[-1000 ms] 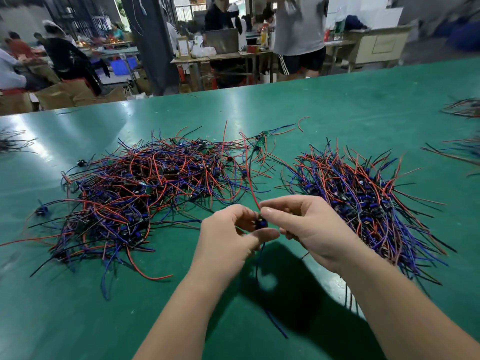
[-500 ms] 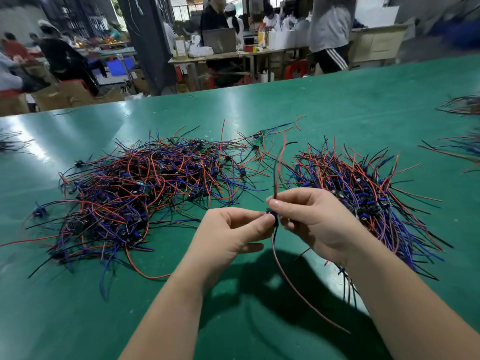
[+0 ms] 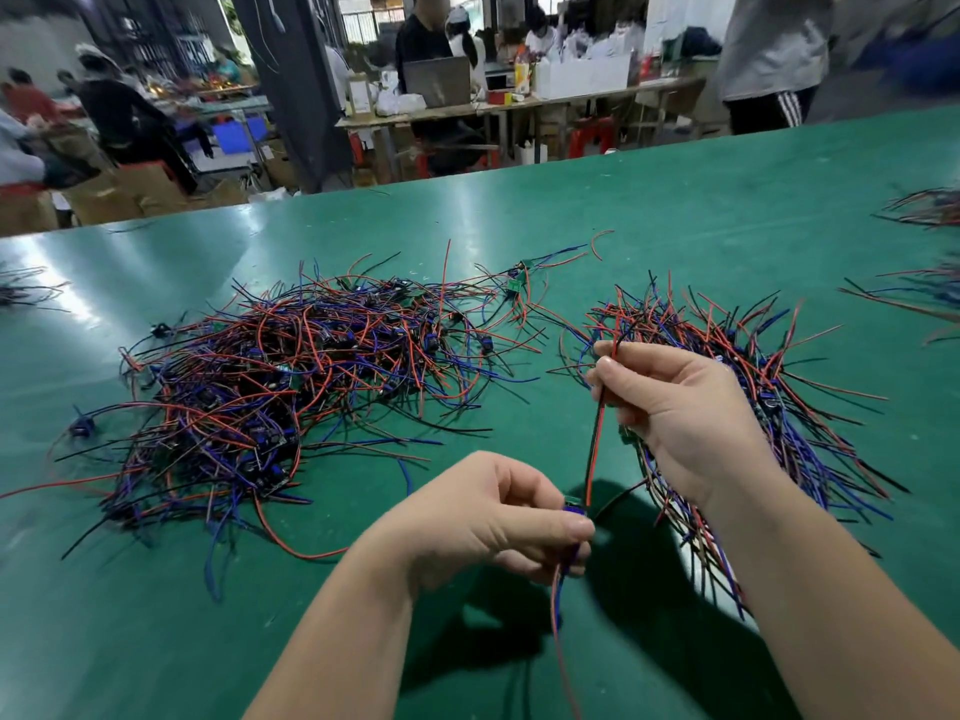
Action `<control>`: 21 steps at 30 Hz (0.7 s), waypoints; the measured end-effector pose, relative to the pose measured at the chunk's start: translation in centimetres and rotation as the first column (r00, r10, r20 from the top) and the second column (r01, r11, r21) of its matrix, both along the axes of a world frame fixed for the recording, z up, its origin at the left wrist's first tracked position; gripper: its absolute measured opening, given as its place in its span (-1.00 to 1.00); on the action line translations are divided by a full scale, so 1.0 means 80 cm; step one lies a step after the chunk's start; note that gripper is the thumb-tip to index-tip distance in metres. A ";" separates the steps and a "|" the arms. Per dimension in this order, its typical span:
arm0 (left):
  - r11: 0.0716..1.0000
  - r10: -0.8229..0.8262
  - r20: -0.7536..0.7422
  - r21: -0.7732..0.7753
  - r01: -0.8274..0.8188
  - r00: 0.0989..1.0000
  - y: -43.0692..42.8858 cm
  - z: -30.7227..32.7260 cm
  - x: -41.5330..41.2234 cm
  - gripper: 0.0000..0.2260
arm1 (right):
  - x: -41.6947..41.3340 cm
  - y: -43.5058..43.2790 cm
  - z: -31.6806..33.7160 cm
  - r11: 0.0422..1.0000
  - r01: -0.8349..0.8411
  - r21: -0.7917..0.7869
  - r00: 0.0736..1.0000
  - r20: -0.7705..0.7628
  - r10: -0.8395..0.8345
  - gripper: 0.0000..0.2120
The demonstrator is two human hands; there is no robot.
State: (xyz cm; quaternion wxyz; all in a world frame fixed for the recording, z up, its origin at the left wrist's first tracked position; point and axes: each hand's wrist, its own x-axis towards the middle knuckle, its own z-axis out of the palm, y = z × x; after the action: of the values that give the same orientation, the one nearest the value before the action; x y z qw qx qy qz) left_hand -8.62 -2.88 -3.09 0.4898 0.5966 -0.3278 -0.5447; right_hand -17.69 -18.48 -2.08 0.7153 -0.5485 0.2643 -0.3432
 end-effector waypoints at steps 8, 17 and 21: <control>0.991 -0.117 0.013 0.062 0.116 0.993 0.007 0.004 0.005 -0.80 | 0.001 0.011 0.003 0.999 0.027 -0.038 0.999 0.043 -0.025 -0.84; 0.973 -0.222 0.092 0.079 0.215 0.971 0.012 0.007 0.009 -0.87 | 0.004 0.011 -0.002 0.984 0.069 -0.161 0.997 0.044 -0.063 -0.83; 0.962 -0.270 0.141 0.075 0.262 0.952 0.011 0.006 0.006 -0.86 | 0.004 0.010 -0.004 0.986 0.045 -0.160 0.998 0.059 -0.036 -0.86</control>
State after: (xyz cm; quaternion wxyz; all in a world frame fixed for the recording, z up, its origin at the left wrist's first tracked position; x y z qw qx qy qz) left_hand -8.12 -1.97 -2.58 0.3692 0.5997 -0.4257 -0.5682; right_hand -17.40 -17.66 -2.41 0.6687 -0.5891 0.2268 -0.3929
